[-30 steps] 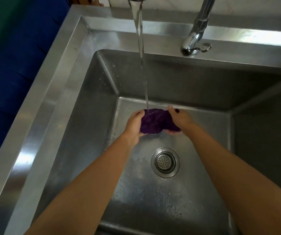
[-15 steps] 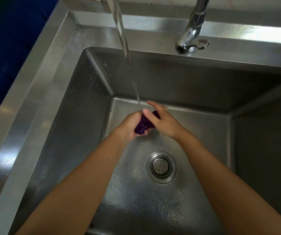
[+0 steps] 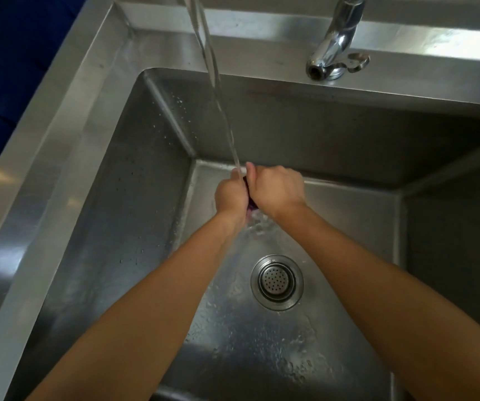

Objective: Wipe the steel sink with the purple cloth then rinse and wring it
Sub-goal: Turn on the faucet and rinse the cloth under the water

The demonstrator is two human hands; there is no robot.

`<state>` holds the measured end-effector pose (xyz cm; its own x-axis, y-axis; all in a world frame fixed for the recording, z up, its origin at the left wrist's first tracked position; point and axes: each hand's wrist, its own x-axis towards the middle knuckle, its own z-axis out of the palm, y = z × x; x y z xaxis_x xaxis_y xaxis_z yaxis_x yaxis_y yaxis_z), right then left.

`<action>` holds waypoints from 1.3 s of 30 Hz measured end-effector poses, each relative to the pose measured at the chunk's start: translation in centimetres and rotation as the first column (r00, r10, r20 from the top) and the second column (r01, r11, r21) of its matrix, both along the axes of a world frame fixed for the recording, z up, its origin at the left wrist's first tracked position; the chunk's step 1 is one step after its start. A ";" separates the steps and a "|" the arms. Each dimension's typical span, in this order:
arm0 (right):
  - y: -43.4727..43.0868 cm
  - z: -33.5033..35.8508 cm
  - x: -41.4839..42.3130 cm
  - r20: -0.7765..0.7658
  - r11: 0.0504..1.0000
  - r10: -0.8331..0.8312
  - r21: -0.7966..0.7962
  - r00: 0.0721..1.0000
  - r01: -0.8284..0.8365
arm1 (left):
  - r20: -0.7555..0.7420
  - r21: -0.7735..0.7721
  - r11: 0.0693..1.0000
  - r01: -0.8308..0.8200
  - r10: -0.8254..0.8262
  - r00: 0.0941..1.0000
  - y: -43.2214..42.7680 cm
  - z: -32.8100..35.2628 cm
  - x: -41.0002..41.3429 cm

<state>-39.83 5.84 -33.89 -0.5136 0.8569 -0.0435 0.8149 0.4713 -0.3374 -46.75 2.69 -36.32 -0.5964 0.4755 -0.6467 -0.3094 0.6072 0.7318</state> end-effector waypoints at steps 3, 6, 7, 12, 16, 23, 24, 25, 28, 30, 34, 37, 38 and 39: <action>0.5 -0.5 0.1 0.003 1.000 0.015 -0.017 1.000 -0.015 | -0.130 -0.035 0.997 0.064 -0.068 0.989 -0.1 -0.6 -0.1; 1.2 -0.9 0.1 0.010 0.987 -0.059 -0.151 0.998 0.060 | -0.375 -0.106 0.973 0.206 -0.231 0.898 0.0 0.3 0.2; 1.5 -1.1 0.1 -0.017 0.969 -0.119 -0.222 0.993 0.112 | -0.454 -0.121 0.961 0.250 -0.278 0.847 -0.1 0.9 0.3; 2.8 -2.2 2.5 -0.305 0.556 -0.543 -0.829 0.783 0.062 | -0.491 -0.008 0.895 0.447 -0.393 0.777 -1.0 1.7 -0.6; 2.7 -2.6 5.2 -0.290 0.382 -0.507 -0.920 0.812 -0.090 | -0.076 0.088 0.954 0.286 -0.280 0.957 -1.6 0.3 -2.3; 2.0 -1.4 4.3 -0.244 0.468 -0.367 -0.883 0.898 -0.049 | 0.435 0.231 0.973 -0.023 -0.082 0.897 -2.3 0.0 -2.7; 1.9 -1.4 3.9 -0.312 0.543 -0.403 -0.838 0.860 -0.050 | 0.488 0.170 0.985 -0.001 -0.084 0.869 -2.3 0.3 -2.6; 1.8 -1.3 3.5 -0.364 0.625 -0.386 -0.779 0.848 -0.049 | 0.501 0.104 0.992 0.067 -0.111 0.859 -2.3 0.4 -2.7; 0.5 -0.7 2.3 -0.407 0.817 -0.218 -0.574 0.887 -0.063 | 0.539 0.076 0.977 0.199 -0.209 0.816 -2.0 0.6 -2.6; -1.8 0.4 1.0 -0.344 0.903 -0.136 -0.429 0.929 -0.027 | 0.488 0.092 0.980 0.176 -0.199 0.850 -1.8 0.4 -2.0; -3.1 1.2 -1.0 -0.171 0.936 -0.280 -0.266 0.945 0.229 | 0.364 0.075 0.986 0.151 -0.168 0.916 -1.8 -0.5 -0.6; -0.5 -0.7 -0.5 -0.170 0.839 -0.472 -0.388 0.865 0.382 | 0.160 -0.031 0.960 0.278 -0.270 0.949 -2.3 0.1 0.3; -0.2 -1.2 -0.2 -0.179 0.828 -0.487 -0.406 0.855 0.386 | 0.108 -0.012 0.962 0.272 -0.269 0.957 -2.1 -0.3 0.2; -0.2 -1.5 0.0 -0.193 0.831 -0.482 -0.408 0.854 0.377 | 0.073 -0.002 0.960 0.278 -0.278 0.958 -2.0 -0.5 0.0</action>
